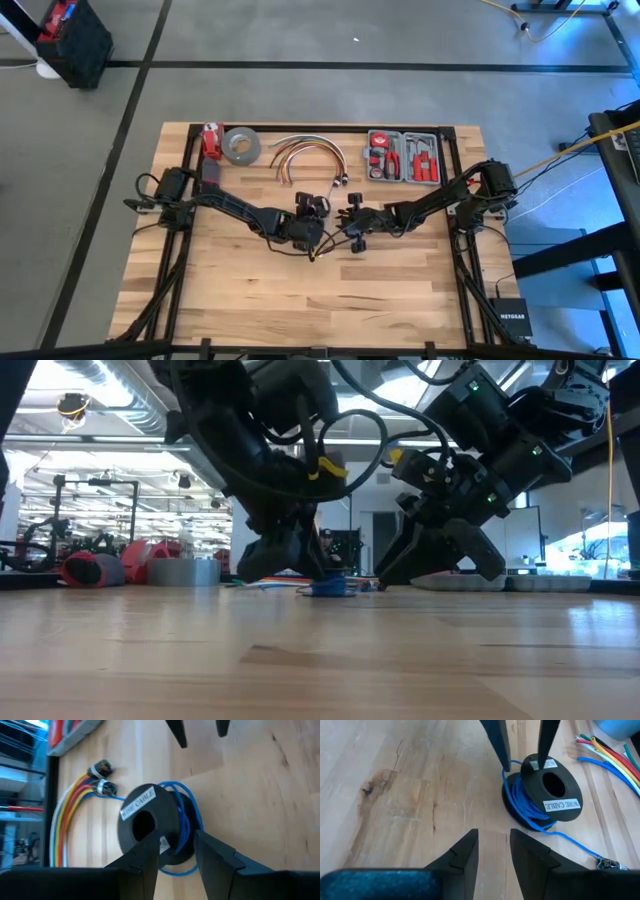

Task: Coil cords
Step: Uncoil the blue wire from the black spool

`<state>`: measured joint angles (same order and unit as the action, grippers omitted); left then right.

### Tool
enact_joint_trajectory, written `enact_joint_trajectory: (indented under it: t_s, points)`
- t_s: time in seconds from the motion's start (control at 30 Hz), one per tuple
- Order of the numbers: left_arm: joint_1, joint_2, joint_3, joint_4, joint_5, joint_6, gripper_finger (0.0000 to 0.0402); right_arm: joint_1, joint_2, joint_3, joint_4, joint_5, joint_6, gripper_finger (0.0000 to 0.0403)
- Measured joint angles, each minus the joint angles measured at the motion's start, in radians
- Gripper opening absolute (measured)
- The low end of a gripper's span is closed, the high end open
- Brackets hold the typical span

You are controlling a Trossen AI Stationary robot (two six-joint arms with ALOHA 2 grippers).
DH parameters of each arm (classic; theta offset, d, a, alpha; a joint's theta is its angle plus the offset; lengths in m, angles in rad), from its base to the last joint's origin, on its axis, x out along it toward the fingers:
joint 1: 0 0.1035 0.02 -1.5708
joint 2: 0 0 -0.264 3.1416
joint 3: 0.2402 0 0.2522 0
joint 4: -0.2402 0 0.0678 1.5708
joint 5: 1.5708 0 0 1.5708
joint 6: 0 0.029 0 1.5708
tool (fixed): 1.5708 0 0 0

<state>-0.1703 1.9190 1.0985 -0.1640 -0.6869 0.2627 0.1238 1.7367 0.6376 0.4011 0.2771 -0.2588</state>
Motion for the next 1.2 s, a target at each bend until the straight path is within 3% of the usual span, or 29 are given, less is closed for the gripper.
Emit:
enact_joint_trajectory:
  t_s: [0.17,0.4,0.7,0.83,1.03,1.2]
  points:
    - [0.007,0.000,0.000,0.008,-0.056,0.003,0.0115,0.000,0.000,0.000,0.000,0.000,0.000,0.0115]
    - [0.035,0.019,0.000,0.030,-0.061,0.036,0.0110,0.000,0.000,0.000,0.007,0.000,0.000,0.0115]
    - [0.052,0.052,0.002,0.100,-0.134,0.081,0.0012,0.000,0.000,0.000,0.014,-0.001,0.000,0.0115]
    - [0.052,0.029,0.006,0.092,-0.154,0.057,0.0006,0.002,0.000,0.000,0.016,0.006,0.003,0.0115]
    - [0.050,-0.075,0.005,0.090,-0.098,-0.020,0.0001,0.056,-0.114,0.000,-0.091,0.192,0.015,0.0115]
    - [0.078,-0.195,0.006,0.088,0.025,0.043,0.0001,0.095,-0.252,0.000,-0.139,0.320,0.041,0.0115]
